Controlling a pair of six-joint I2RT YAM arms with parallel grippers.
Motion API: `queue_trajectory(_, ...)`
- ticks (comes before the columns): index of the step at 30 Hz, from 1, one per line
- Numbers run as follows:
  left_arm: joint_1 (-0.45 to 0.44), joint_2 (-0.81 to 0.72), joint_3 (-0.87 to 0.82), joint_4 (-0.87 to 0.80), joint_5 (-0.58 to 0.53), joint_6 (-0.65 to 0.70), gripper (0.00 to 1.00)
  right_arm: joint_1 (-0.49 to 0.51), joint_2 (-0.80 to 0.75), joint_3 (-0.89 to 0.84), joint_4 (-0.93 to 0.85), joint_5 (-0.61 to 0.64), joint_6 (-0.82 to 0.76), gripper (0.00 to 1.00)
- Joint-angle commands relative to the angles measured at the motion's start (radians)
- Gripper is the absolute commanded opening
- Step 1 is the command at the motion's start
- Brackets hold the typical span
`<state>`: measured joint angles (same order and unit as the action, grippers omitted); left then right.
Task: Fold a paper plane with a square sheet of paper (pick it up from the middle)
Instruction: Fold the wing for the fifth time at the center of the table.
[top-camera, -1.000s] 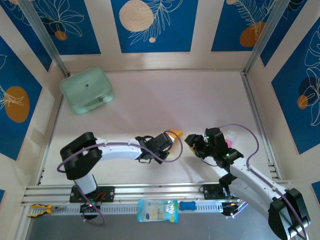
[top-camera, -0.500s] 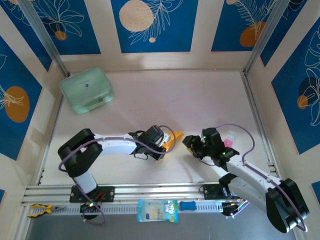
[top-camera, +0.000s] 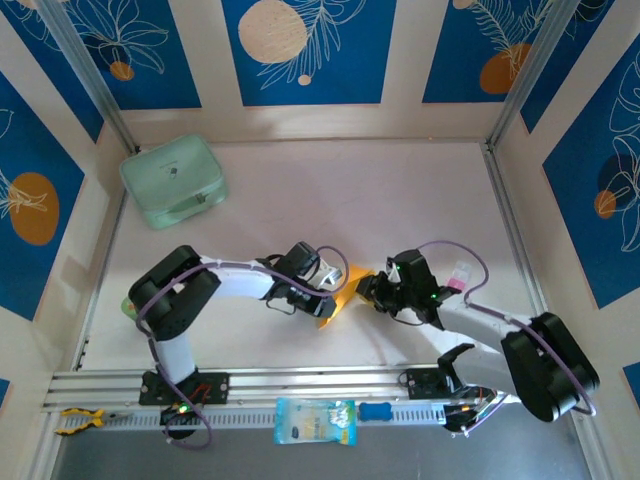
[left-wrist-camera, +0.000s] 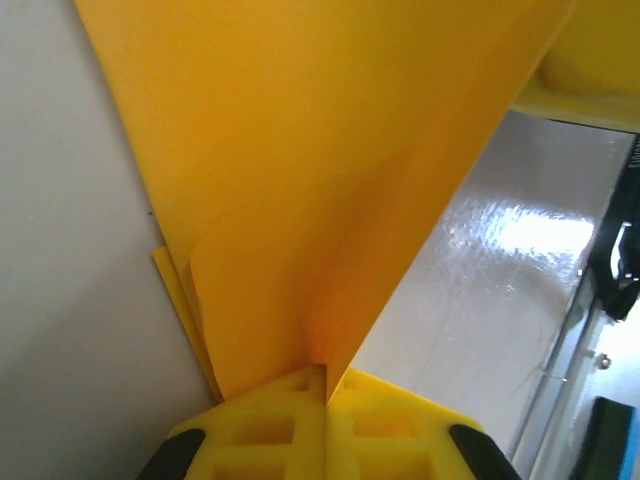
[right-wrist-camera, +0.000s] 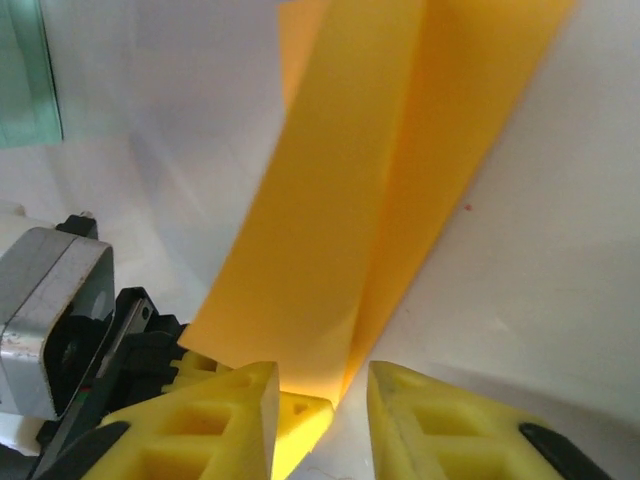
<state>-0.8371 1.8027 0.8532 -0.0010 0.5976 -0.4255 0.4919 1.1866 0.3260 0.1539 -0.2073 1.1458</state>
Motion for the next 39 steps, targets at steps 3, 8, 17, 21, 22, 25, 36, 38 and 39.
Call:
queue_trajectory(3, 0.027, 0.026, -0.006, 0.045, 0.106, -0.039, 0.04, 0.011, 0.079, 0.044, 0.137, -0.079, -0.046, 0.22)
queue_trajectory(8, 0.041, 0.054, 0.0, 0.056, 0.149, -0.068, 0.02, 0.022, 0.125, 0.052, 0.189, -0.098, -0.056, 0.16)
queue_trajectory(17, 0.064, 0.084, 0.009, 0.065, 0.199, -0.098, 0.02, 0.051, 0.194, 0.068, 0.231, -0.091, -0.05, 0.11)
queue_trajectory(21, 0.067, 0.094, 0.017, 0.063, 0.21, -0.115, 0.01, 0.052, 0.208, 0.06, 0.239, -0.074, -0.041, 0.11)
queue_trajectory(22, 0.068, 0.099, 0.022, 0.058, 0.214, -0.119, 0.01, 0.053, 0.208, 0.058, 0.243, -0.072, -0.041, 0.1)
queue_trajectory(25, 0.068, 0.116, 0.032, 0.072, 0.234, -0.142, 0.01, 0.054, 0.214, 0.06, 0.258, -0.089, -0.048, 0.11)
queue_trajectory(36, 0.07, 0.143, 0.043, 0.076, 0.234, -0.193, 0.0, 0.043, 0.18, 0.013, 0.241, -0.016, -0.027, 0.1)
queue_trajectory(38, 0.072, 0.145, 0.041, 0.081, 0.232, -0.201, 0.0, 0.028, 0.157, -0.003, 0.233, -0.015, -0.028, 0.1)
queue_trajectory(39, 0.072, 0.145, 0.041, 0.079, 0.231, -0.203, 0.0, 0.022, 0.149, -0.007, 0.236, -0.03, -0.031, 0.1)
